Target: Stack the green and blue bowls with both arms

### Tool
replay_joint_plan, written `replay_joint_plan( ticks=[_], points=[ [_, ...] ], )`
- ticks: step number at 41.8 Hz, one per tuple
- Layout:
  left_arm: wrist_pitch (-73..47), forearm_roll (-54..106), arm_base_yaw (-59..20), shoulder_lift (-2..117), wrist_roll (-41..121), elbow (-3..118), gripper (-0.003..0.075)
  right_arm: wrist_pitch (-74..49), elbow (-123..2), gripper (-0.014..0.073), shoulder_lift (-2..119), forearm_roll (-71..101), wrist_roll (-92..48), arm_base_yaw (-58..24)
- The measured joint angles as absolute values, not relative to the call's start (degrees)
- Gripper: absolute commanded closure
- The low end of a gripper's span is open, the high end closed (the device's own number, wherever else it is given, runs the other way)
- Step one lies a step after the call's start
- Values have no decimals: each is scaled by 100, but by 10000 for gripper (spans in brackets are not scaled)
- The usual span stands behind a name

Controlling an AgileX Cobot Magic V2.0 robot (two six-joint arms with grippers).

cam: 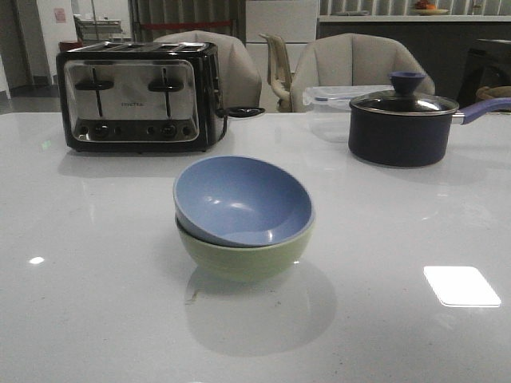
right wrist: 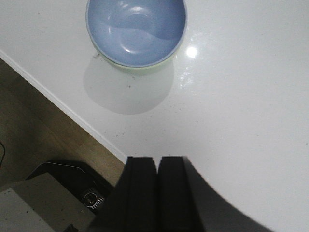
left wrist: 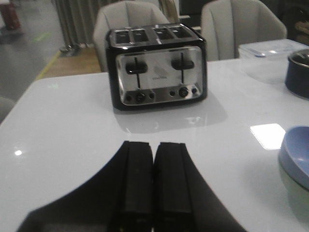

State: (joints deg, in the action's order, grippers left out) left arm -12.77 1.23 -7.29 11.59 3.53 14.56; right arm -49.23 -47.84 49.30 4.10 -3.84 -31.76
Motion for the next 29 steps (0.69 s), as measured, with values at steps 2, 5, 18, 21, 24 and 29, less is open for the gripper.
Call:
replay_joint_plan(
  ticks=[2,5,18,21,24,29],
  points=[
    [-974,123,-566,859,353,1029,622,-4923,-4784,554,4930,410,-384,-3176],
    [-648,133,-418,435,353,598,622,-4923,-4784,554,4930,410,-384,-3176],
    [-187,258,-146,-33,353,-24,622,-4923,-4784,554,4930,410,-384,-3176],
    [-175,270,-141,-33,353,-24,622,-4923,-4784,554,4930,410,-384,-3176],
    [-139,270,-183,-33,353,-24,622,-4923,-4784,554,4930,410,-384,-3176],
    [-120,270,-248,-33,353,-24,622,-4923,-4784,554,4930,410,-384,-3176]
  ],
)
